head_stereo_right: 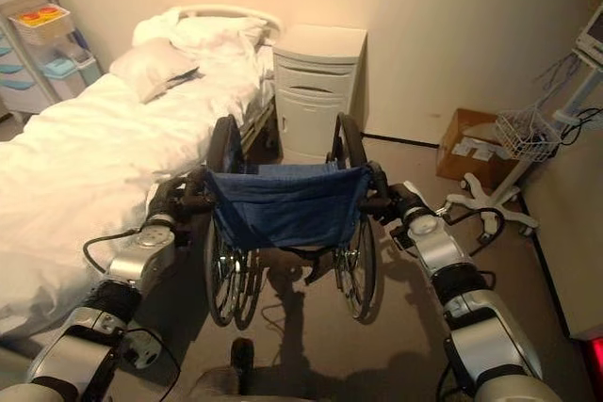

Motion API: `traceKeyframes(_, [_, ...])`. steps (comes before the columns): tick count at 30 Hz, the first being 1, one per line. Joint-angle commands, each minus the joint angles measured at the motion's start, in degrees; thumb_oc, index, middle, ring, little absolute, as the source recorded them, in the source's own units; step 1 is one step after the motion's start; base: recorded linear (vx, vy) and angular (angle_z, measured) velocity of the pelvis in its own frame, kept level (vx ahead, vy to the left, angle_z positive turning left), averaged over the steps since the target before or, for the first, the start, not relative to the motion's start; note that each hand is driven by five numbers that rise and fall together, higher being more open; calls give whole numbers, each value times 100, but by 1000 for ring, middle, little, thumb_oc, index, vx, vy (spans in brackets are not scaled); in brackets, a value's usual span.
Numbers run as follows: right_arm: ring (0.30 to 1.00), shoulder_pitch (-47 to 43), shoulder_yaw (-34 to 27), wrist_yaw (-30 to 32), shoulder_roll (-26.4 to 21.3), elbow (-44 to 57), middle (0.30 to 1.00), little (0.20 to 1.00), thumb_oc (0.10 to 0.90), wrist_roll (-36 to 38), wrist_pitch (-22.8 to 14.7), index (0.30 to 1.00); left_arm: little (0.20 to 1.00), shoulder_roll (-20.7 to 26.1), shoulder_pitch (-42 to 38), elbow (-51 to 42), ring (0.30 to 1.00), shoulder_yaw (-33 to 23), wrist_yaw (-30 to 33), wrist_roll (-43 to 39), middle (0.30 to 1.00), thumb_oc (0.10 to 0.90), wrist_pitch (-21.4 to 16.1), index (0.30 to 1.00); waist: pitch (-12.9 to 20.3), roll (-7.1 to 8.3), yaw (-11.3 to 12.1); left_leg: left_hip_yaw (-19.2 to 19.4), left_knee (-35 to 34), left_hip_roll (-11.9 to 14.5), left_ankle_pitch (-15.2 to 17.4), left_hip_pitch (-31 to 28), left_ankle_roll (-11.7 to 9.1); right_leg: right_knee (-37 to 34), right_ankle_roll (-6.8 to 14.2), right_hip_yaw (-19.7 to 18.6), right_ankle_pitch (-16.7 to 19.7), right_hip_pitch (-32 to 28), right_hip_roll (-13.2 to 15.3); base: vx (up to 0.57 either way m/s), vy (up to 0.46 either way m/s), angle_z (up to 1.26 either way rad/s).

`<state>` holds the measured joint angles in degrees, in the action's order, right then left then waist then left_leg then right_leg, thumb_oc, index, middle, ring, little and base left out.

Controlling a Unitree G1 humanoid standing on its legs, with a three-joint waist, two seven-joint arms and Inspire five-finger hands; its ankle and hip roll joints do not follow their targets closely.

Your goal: Push the wheelchair next to the bed

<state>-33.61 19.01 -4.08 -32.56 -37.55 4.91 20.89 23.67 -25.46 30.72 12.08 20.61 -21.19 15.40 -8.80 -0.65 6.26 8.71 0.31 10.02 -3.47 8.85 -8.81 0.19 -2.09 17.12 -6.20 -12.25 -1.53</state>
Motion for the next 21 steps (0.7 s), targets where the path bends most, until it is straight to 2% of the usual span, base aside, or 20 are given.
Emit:
traceKeyframes(1, [300,664,438,-447,-400,22,300,300,400,-653,-363,300,300,235,611,185,300,162,-317,392,300,400,-37,300,-159,92,17,186,99,-120,-694,-101,309,1046,667,-2,-344,64,470,292,232,-34])
traceKeyframes(2, [300,692,430,-428,-388,25,300,300,400,-662,-357,300,300,262,616,187,300,148,-340,397,300,400,-33,300,-137,92,15,216,116,-153,-624,-129,333,1093,694,11,-370,56,502,380,300,-26])
traceKeyframes(3, [300,833,362,-429,-313,17,300,300,400,-707,-331,300,300,320,613,239,300,150,-397,395,300,400,-27,300,-69,154,9,150,327,-417,-279,-192,476,1219,822,-5,-340,37,647,371,304,-16])
traceKeyframes(4, [300,902,334,-447,-283,19,300,300,400,-721,-318,300,300,338,615,273,300,143,-453,421,300,400,-55,300,-33,166,-1,132,373,-511,-165,-253,537,1318,892,-10,-256,86,735,360,305,-6])
traceKeyframes(5, [300,921,326,-435,-274,22,300,300,400,-729,-313,300,300,343,614,283,300,138,-475,434,300,400,-72,300,-9,158,-3,132,380,-526,-133,-269,560,1342,910,-15,-215,120,753,339,318,1])
traceKeyframes(6, [300,1024,283,-352,-219,12,300,300,400,-720,-349,300,300,345,612,317,300,130,-520,488,300,400,-126,300,40,151,-27,121,294,-645,-15,-443,669,1619,1059,-4,-39,264,918,297,276,1])
traceKeyframes(9, [300,1109,203,-283,-167,-17,300,300,400,-707,-424,300,300,371,572,300,300,170,-545,580,300,400,-138,300,103,152,12,147,280,-757,78,-476,758,1879,1159,32,13,244,1044,271,246,-5])
traceKeyframes(10, [300,1154,165,-234,-140,32,300,300,400,-702,-438,300,300,393,546,239,300,217,-505,600,300,400,-106,300,143,180,38,218,217,-864,134,-504,825,2202,1226,67,163,301,1158,183,200,-11])
traceKeyframes(11, [300,1154,165,-234,-142,32,300,300,400,-702,-438,300,300,391,546,239,300,217,-505,600,300,400,-106,300,158,167,42,219,219,-848,130,-486,822,2186,1220,64,180,314,1140,175,211,-19])
traceKeyframes(13, [300,1151,138,-167,-101,78,300,300,400,-690,-478,300,300,424,500,191,300,260,-405,610,300,400,-101,300,191,202,60,316,87,-1025,221,-598,925,2526,1287,100,437,478,1226,183,191,-20])
traceKeyframes(17, [300,985,217,-140,-51,57,300,300,400,-691,-450,300,300,388,508,164,300,209,-287,632,300,400,-95,300,183,216,39,384,59,-1072,267,-767,905,2013,1221,171,547,752,1180,131,60,-22])
traceKeyframes(20, [300,844,269,-88,-62,30,300,300,400,-645,-445,300,300,377,484,171,300,159,-240,663,300,400,-126,300,118,166,-110,337,-56,-1023,387,-1092,897,1432,1168,97,868,1385,1224,50,-51,-20])
traceKeyframes(21, [300,824,274,0,-79,25,300,300,400,-614,-422,300,300,372,442,211,300,178,-251,661,300,400,-191,300,86,201,-209,270,-124,-1088,501,-1222,931,1040,1205,0,1126,1667,1235,54,-85,-12])
